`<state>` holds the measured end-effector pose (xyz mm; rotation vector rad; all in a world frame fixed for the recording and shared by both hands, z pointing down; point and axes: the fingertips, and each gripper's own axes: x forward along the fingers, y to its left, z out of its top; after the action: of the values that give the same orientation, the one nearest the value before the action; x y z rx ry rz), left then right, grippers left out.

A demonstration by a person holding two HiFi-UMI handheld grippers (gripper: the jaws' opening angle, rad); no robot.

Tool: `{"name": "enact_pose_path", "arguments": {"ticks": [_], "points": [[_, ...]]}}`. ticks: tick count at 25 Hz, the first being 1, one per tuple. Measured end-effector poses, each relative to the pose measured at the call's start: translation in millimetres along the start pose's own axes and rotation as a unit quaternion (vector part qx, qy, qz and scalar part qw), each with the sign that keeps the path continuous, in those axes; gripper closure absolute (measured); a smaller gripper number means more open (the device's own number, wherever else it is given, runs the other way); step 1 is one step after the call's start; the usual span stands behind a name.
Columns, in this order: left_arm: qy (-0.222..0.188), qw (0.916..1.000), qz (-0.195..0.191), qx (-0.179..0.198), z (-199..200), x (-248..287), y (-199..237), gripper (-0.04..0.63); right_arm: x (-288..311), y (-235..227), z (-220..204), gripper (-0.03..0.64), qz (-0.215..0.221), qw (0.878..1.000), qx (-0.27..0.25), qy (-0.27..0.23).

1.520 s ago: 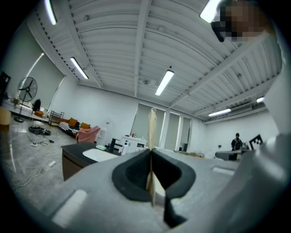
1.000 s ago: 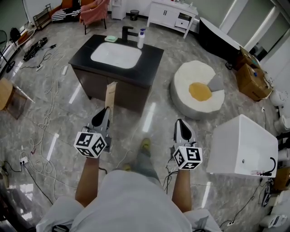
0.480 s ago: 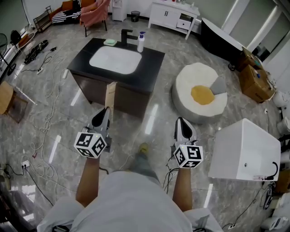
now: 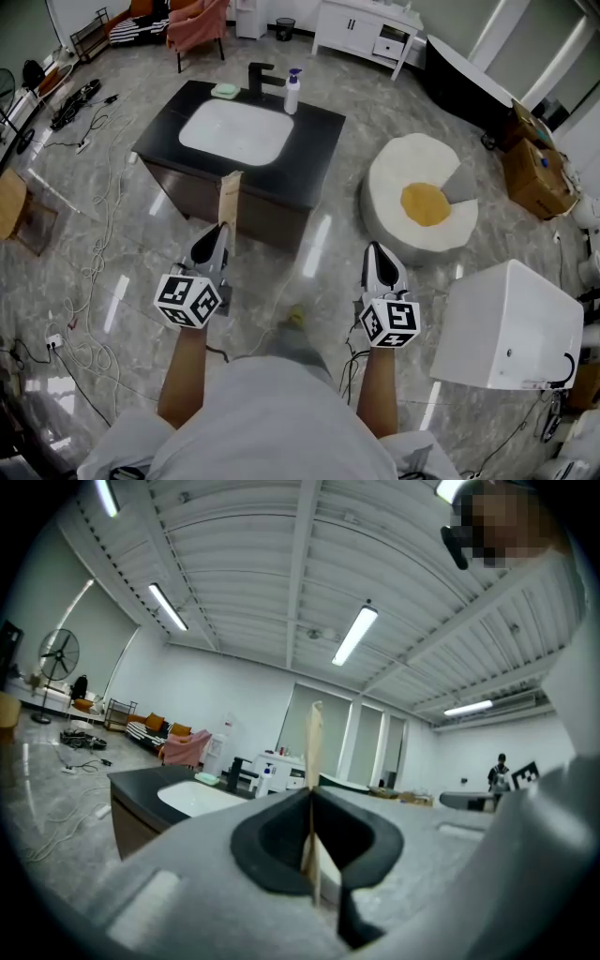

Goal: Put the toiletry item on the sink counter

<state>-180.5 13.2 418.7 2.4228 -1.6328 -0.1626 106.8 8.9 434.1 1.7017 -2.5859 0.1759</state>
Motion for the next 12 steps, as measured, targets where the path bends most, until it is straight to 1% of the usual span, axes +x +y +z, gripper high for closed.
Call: {"name": "enact_pose_path", "arguments": {"ticks": [5, 12], "points": [[0.01, 0.9999, 0.006, -0.001, -2, 53, 9, 0.597, 46, -33, 0, 0.614, 0.004, 1.0, 0.008, 0.007], [0.022, 0.9996, 0.017, 0.006, 2, 131, 13, 0.597, 110, -87, 14, 0.614, 0.01, 1.0, 0.015, -0.001]]}}
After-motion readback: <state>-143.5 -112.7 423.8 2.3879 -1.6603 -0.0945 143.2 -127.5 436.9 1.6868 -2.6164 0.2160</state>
